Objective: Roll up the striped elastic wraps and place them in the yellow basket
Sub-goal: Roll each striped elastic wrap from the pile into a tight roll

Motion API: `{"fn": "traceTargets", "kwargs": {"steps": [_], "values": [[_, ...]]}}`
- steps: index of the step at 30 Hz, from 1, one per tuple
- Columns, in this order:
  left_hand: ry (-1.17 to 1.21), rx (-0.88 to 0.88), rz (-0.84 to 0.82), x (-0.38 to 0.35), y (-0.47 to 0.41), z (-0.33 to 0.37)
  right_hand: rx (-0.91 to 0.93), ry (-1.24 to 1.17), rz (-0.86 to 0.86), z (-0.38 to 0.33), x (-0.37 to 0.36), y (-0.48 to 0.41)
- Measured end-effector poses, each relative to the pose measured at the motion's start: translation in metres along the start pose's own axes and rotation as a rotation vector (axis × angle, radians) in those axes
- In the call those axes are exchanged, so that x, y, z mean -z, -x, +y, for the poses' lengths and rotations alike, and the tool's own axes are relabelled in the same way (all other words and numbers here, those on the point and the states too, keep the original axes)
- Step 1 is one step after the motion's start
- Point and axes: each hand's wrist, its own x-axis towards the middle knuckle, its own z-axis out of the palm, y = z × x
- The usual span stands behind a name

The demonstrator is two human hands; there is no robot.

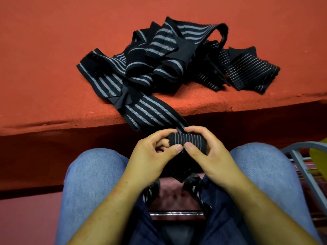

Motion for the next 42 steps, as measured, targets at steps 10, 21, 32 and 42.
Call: {"fn": "traceTargets", "kwargs": {"steps": [10, 21, 32, 42], "values": [[-0.039, 0.029, 0.007, 0.000, 0.000, -0.002, 0.005, 0.007, 0.009, 0.000, -0.001, 0.002], [0.016, 0.058, -0.011, 0.000, -0.001, -0.005, -0.001, -0.015, 0.025, -0.001, 0.000, 0.001], [-0.093, 0.084, -0.214, -0.003, 0.000, -0.007, -0.003, -0.142, 0.188, -0.002, 0.005, -0.004], [-0.229, 0.162, -0.291, -0.001, 0.000, -0.018, -0.052, -0.212, 0.188, -0.002, 0.006, -0.003]]}}
